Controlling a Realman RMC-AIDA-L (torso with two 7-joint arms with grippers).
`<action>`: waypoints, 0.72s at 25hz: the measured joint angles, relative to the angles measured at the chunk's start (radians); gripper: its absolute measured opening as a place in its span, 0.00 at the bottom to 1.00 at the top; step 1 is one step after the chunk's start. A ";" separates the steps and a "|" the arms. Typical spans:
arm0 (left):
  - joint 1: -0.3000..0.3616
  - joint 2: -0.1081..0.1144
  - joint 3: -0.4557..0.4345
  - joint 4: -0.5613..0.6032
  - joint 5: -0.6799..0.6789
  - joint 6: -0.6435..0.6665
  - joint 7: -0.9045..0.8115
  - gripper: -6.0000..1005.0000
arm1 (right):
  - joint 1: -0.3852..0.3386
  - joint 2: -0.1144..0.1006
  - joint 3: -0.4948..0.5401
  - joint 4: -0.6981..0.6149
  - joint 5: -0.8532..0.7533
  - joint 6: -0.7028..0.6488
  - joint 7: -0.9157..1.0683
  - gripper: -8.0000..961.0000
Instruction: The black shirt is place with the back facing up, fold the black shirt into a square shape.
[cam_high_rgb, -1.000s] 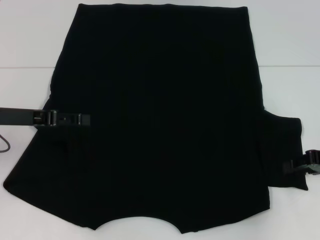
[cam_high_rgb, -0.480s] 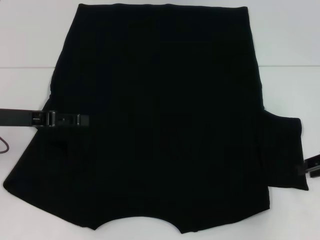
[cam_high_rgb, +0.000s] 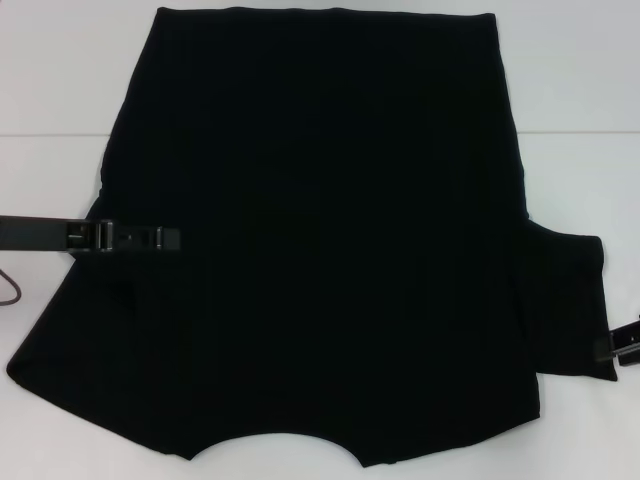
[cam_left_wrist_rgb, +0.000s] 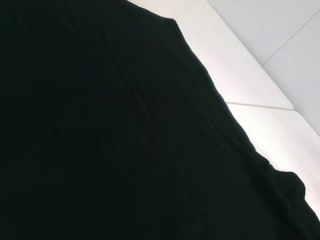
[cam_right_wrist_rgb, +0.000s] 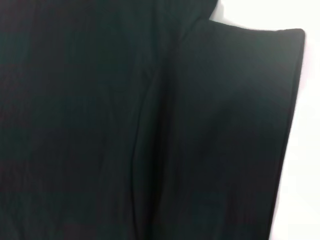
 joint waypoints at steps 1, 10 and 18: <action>0.000 0.000 0.000 -0.001 0.000 0.000 0.000 0.59 | 0.000 0.002 0.000 0.000 -0.002 0.002 0.000 0.45; -0.003 0.001 0.000 -0.002 0.000 -0.001 0.000 0.59 | 0.000 0.019 -0.002 0.008 -0.017 0.020 -0.006 0.45; -0.004 0.001 0.003 -0.003 0.000 -0.011 0.000 0.59 | 0.016 0.039 -0.001 0.017 -0.013 0.035 -0.014 0.44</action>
